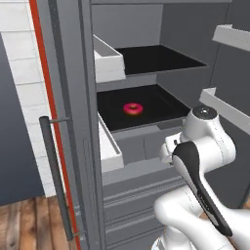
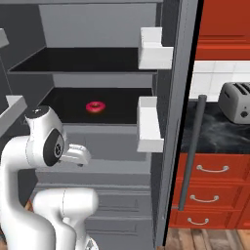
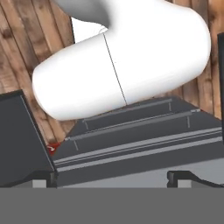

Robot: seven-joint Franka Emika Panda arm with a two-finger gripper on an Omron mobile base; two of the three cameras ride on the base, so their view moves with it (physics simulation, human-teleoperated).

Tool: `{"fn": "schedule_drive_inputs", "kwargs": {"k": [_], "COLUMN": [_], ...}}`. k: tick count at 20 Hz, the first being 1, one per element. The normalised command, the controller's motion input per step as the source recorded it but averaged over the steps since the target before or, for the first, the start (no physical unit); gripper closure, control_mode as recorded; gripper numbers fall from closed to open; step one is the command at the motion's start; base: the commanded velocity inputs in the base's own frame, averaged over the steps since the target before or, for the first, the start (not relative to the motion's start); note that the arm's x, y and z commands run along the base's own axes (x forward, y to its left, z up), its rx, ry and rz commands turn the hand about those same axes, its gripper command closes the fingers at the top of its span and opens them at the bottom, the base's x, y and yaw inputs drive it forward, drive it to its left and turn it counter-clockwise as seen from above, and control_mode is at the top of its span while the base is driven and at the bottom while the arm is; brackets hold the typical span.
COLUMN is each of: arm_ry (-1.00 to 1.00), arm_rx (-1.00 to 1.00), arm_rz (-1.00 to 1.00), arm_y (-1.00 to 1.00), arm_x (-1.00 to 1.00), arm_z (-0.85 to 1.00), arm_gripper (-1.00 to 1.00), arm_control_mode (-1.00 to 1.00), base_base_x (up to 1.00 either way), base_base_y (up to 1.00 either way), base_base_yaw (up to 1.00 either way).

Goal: Take the cake and donut from the fridge and place them on the empty tray on the dining counter.

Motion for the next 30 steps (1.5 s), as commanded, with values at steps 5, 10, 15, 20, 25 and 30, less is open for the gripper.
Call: {"fn": "schedule_drive_inputs", "kwargs": {"k": [5, 10, 15, 20, 25, 30], "arm_ry": [0.00, 0.00, 0.00, 0.00, -0.05, -0.18], "arm_rx": [0.00, 0.00, 0.00, 0.00, -0.06, 0.03], "arm_rz": [0.00, 0.00, 0.00, 0.00, -0.02, 0.12], "arm_y": [0.00, 0.00, 0.00, 0.00, 0.16, -0.15], "arm_x": [0.00, 0.00, 0.00, 0.00, 0.03, -0.02], "arm_z": [0.00, 0.00, 0.00, 0.00, 0.04, 0.25], "arm_gripper": [-1.00, -1.00, -1.00, -1.00, -1.00, -1.00], "arm_control_mode": [1.00, 1.00, 1.00, 1.00, -1.00, -1.00], "base_base_x": [0.26, 0.18, 0.38, 0.29, 0.00, 0.00], "base_base_y": [0.21, 0.28, 0.44, 0.48, 0.00, 0.00], "base_base_yaw": [-0.19, -0.21, -0.14, -0.11, 0.00, 0.00]}}
